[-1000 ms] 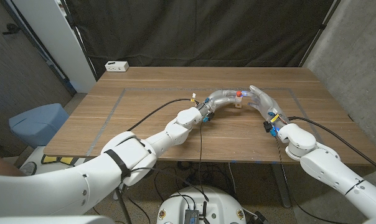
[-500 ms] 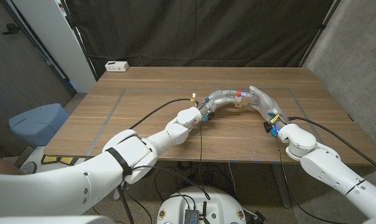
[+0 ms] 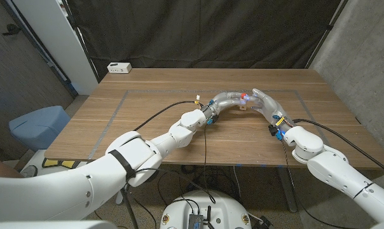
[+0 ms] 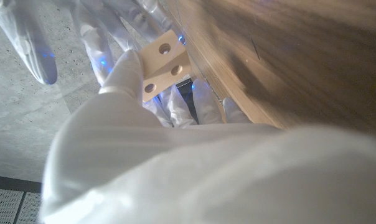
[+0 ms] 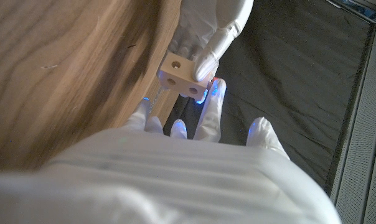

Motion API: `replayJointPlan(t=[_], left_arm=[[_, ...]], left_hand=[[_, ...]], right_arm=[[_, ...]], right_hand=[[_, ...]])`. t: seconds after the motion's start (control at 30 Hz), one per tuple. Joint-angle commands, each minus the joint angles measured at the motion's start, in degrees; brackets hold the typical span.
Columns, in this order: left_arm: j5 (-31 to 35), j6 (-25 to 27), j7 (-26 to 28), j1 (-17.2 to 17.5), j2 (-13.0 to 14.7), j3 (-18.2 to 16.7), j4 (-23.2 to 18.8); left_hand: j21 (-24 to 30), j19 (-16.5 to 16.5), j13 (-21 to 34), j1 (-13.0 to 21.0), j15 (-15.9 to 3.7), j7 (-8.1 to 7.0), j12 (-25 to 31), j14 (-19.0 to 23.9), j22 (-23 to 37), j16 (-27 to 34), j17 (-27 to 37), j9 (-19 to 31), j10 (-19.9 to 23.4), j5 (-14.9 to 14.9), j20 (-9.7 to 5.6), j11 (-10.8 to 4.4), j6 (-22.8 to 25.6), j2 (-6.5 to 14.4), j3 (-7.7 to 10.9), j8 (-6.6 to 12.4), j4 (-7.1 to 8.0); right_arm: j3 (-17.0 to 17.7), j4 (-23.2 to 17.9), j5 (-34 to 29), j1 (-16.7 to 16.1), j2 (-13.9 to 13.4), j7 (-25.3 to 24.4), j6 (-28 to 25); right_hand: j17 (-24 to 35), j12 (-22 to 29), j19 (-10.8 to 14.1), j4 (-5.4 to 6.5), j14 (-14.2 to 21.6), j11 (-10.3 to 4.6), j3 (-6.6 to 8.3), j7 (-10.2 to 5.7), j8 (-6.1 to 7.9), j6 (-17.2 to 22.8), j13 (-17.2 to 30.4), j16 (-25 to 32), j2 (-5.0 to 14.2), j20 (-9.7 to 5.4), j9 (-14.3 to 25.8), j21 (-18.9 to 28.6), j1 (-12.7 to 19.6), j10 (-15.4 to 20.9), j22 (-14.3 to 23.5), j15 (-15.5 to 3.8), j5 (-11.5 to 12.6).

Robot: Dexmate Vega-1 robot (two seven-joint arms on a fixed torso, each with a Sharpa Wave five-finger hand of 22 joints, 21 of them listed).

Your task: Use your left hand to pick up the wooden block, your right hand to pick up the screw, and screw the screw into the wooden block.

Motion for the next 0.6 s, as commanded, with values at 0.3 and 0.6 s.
replayJointPlan(t=[0.3, 0.6], left_arm=[[-0.19, -0.24, -0.20, -0.67, -0.66, -0.16, 1.63], [0.09, -0.48, -0.17, -0.96, -0.78, 0.05, 1.90]], left_hand=[[0.59, 0.38, 5.96, -3.25, -4.44, 3.20, 2.92, 0.65, 0.12, -0.02, 0.13, 0.34, 1.22, 0.37, -0.23, -0.37, 5.15, 3.87, 2.91, 0.34, 2.58], [0.59, 0.42, 5.95, -3.22, -4.42, 3.13, 2.89, 0.63, 0.12, 0.02, 0.17, 0.33, 1.15, 0.36, -0.27, -0.38, 5.14, 3.84, 2.89, 0.31, 2.51]], right_arm=[[0.94, -0.55, 0.16, -0.85, 0.10, -1.90, 0.17], [1.48, -0.79, -0.46, -1.25, 0.23, -3.18, 0.12]], right_hand=[[0.10, 0.06, 0.42, -0.07, 0.81, 0.33, 0.58, -0.11, 0.09, 0.65, 0.17, 0.24, 0.41, -0.03, 0.19, 0.27, 0.31, 0.85, 0.22, -0.01, 0.23], [0.06, -0.25, 2.23, -0.14, 1.48, 1.59, 0.67, 0.10, -0.96, -1.15, 0.19, 0.35, 0.36, -0.50, 0.19, 0.77, 0.45, 0.80, 0.20, 0.01, 0.21]])
